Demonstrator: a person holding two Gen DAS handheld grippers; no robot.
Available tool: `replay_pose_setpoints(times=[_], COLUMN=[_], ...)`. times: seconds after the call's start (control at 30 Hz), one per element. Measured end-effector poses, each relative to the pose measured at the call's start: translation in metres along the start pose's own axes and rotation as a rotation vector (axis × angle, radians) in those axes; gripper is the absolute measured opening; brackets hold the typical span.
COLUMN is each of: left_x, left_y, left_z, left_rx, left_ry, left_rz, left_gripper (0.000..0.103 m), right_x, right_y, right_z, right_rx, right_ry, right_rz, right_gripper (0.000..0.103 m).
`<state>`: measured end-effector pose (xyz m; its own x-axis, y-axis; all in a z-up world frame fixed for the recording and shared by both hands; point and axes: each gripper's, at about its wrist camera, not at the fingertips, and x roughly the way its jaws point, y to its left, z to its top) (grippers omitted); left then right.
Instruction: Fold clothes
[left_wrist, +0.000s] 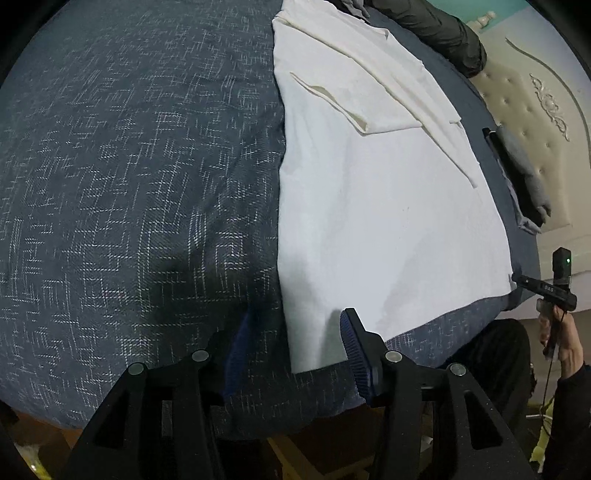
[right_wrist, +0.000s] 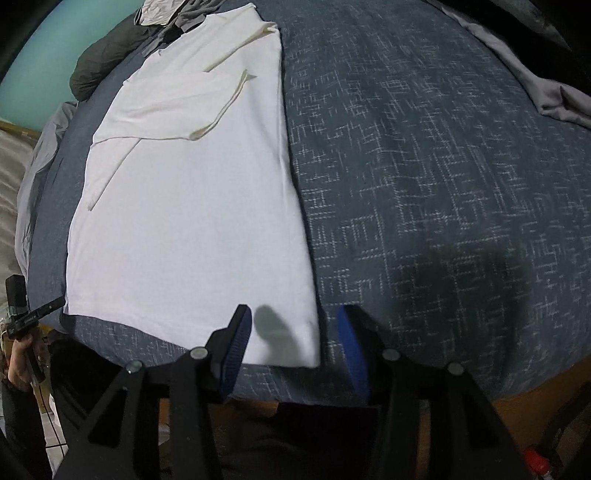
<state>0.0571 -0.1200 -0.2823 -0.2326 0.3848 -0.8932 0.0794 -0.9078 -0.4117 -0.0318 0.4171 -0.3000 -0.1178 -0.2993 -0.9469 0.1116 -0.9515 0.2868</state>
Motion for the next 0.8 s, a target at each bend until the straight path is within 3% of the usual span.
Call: replay_pose_setpoints(times=[0.4,0.8], left_x=[0.001,-0.008], left_y=[0.008,-0.004], left_z=[-0.013,-0.021], left_rx=[0.003,0.018], left_ry=[0.009,-0.006], left_rz=[-0.039,-0.082], left_gripper=[0.048,0.042], right_x=[0.004,0.005], right_y=[-0.006,-0.008], right_z=[0.001,0.002], right_rx=[0.019,0.002], right_ry=[0.017,0.044], right_rz=[0.081,0.095], right_gripper=[0.049,0.049])
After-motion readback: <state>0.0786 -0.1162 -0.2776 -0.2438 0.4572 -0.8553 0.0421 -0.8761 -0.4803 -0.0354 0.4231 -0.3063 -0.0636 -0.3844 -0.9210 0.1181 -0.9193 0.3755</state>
